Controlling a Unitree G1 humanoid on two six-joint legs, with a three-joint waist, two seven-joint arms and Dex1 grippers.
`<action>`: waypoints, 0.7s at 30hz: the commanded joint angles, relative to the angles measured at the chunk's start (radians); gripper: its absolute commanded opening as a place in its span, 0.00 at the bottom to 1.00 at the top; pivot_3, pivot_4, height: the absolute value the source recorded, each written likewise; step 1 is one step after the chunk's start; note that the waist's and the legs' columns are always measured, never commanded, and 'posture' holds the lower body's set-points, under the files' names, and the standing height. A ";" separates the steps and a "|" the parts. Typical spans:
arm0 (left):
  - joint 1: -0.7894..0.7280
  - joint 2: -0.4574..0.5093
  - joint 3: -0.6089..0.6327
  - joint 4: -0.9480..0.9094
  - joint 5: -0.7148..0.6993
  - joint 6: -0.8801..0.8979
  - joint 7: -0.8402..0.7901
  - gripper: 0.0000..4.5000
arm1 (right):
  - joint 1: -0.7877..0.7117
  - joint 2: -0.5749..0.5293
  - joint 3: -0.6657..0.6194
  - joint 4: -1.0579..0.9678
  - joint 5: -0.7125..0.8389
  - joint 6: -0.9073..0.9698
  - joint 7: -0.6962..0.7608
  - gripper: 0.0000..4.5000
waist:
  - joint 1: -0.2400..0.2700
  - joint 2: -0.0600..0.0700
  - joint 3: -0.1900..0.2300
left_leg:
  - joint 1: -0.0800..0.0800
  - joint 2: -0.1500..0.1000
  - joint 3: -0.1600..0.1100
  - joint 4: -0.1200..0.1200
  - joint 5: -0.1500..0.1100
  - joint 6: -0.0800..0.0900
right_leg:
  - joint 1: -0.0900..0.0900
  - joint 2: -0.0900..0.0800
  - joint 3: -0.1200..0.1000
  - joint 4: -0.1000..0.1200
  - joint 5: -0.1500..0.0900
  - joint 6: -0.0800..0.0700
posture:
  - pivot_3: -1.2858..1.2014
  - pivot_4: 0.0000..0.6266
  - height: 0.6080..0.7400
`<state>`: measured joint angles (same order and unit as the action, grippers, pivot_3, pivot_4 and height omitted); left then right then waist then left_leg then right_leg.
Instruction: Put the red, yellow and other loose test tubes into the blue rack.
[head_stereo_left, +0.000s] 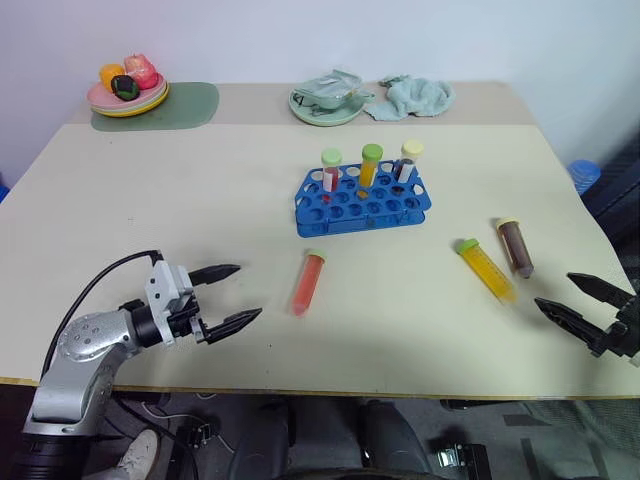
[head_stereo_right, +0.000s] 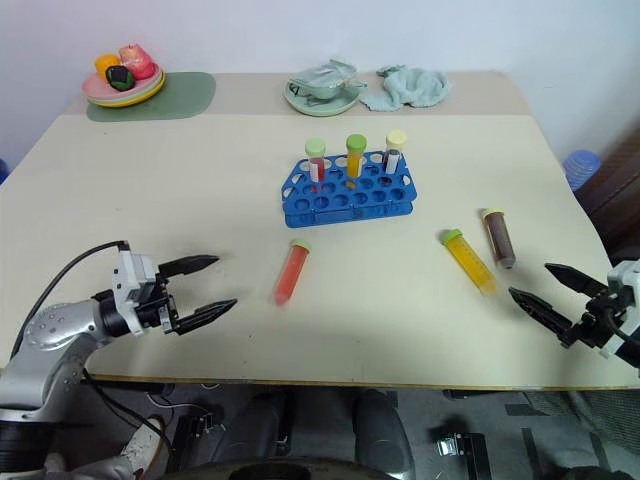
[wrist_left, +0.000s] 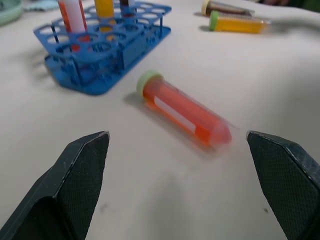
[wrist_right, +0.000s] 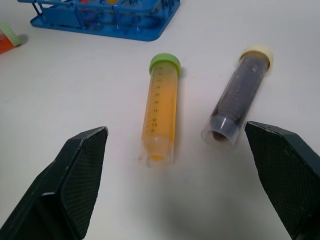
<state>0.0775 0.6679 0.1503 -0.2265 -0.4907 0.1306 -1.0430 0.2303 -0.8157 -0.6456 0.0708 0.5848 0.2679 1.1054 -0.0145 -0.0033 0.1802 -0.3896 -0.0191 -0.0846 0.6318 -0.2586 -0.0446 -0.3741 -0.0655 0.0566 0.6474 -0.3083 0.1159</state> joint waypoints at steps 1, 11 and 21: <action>0.008 0.017 0.012 -0.048 0.000 -0.001 -0.001 1.00 | 0.000 -0.005 -0.041 -0.017 0.016 -0.018 0.003 1.00 | 0.000 0.000 0.000 | 0.000 0.000 0.000 0.000 0.000 0.000 | 0.000 0.000 0.000 0.000 0.000 0.000 | 0.52 0.24 1.00; -0.017 0.010 0.006 -0.058 -0.020 0.011 -0.019 1.00 | -0.043 -0.014 -0.016 0.003 0.008 -0.017 -0.002 1.00 | -0.001 0.000 0.000 | 0.000 0.000 0.000 0.000 0.000 0.000 | 0.000 0.000 0.000 0.000 0.000 0.000 | 0.52 0.24 1.00; -0.047 -0.006 -0.008 -0.048 -0.029 -0.006 -0.067 1.00 | -0.146 -0.052 0.064 -0.074 -0.055 0.119 -0.165 1.00 | -0.004 0.001 0.000 | 0.000 0.000 0.000 0.000 0.000 0.000 | 0.000 0.000 0.000 0.000 0.000 0.000 | 0.52 0.24 1.00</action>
<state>0.0370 0.6645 0.1454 -0.2559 -0.5069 0.1393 -1.1081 0.1107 -0.8347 -0.5767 0.0531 0.5460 0.3551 1.0010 -0.0187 -0.0028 0.1799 -0.3892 -0.0191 -0.0844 0.6321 -0.2586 -0.0445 -0.3743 -0.0654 0.0569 0.6481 -0.3082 0.1159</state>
